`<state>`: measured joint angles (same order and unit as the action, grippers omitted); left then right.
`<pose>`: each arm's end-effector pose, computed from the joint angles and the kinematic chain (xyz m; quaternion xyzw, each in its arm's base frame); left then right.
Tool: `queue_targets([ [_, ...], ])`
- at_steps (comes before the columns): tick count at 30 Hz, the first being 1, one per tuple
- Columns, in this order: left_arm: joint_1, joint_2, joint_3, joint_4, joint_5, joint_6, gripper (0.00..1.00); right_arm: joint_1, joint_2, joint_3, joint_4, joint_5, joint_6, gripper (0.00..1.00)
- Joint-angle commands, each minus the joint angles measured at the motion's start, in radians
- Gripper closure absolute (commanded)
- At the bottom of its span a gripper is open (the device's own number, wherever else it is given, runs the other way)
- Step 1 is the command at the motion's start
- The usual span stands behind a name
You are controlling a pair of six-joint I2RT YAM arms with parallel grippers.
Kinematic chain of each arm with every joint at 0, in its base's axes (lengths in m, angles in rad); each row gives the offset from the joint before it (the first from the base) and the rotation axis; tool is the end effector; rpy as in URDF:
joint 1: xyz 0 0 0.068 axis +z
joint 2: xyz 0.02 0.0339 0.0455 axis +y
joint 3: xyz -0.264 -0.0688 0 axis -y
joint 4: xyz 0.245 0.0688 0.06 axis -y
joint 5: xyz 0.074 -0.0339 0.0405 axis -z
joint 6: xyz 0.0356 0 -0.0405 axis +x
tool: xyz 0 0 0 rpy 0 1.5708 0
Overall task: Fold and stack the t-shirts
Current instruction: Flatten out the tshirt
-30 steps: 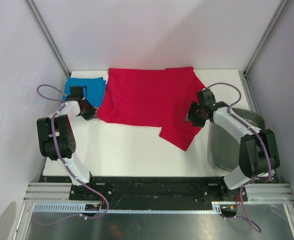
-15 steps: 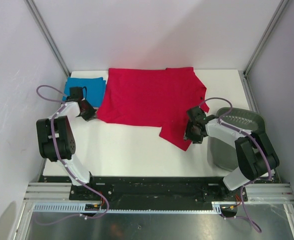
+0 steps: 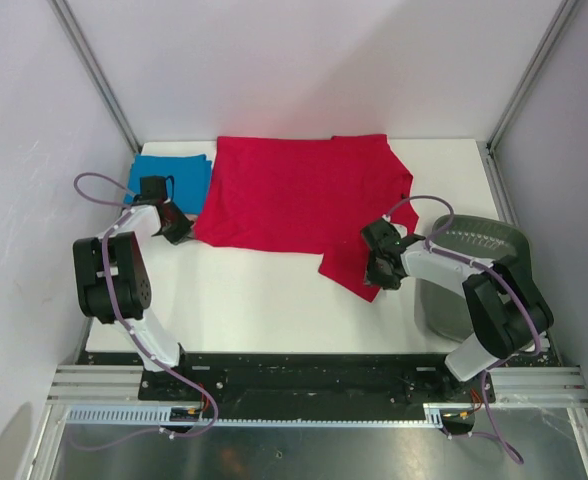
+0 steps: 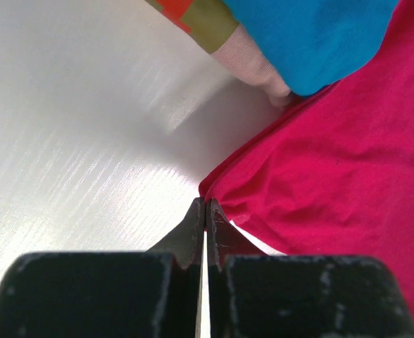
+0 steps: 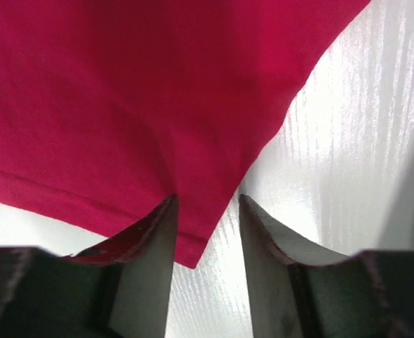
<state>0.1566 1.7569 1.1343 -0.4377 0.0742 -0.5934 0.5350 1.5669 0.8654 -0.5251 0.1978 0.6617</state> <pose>0.3524 0.0530 0.1833 -0.3454 0.9032 -0.0897 0.2385 0.2458 0.1375 0.1627 0.0789 0.9774 0.0156 0.1956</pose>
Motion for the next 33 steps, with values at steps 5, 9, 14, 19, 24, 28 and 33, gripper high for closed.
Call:
queue_targets([
  [5,0.007,-0.067,-0.047,0.007,-0.035,-0.004,1.0,0.022,0.021,-0.003,-0.035,0.03,0.012,0.9],
  [9,0.007,-0.094,-0.084,0.007,-0.056,-0.017,1.0,0.017,-0.018,-0.003,-0.08,0.034,0.014,0.99],
  [14,0.006,-0.162,-0.164,0.006,-0.091,-0.052,1.0,-0.017,-0.129,-0.039,-0.133,-0.017,0.018,1.0],
  [19,0.006,-0.25,-0.278,0.007,-0.093,-0.096,1.0,-0.029,-0.254,-0.093,-0.184,-0.085,0.033,1.0],
  [24,0.006,-0.351,-0.391,0.005,-0.111,-0.136,1.0,-0.001,-0.353,-0.131,-0.243,-0.122,0.054,1.0],
  [28,0.007,-0.456,-0.469,0.005,-0.117,-0.18,1.0,0.031,-0.412,-0.175,-0.27,-0.152,0.079,1.0],
  [33,0.004,-0.535,-0.53,0.003,-0.129,-0.198,1.0,0.09,-0.465,-0.22,-0.276,-0.164,0.127,1.0],
])
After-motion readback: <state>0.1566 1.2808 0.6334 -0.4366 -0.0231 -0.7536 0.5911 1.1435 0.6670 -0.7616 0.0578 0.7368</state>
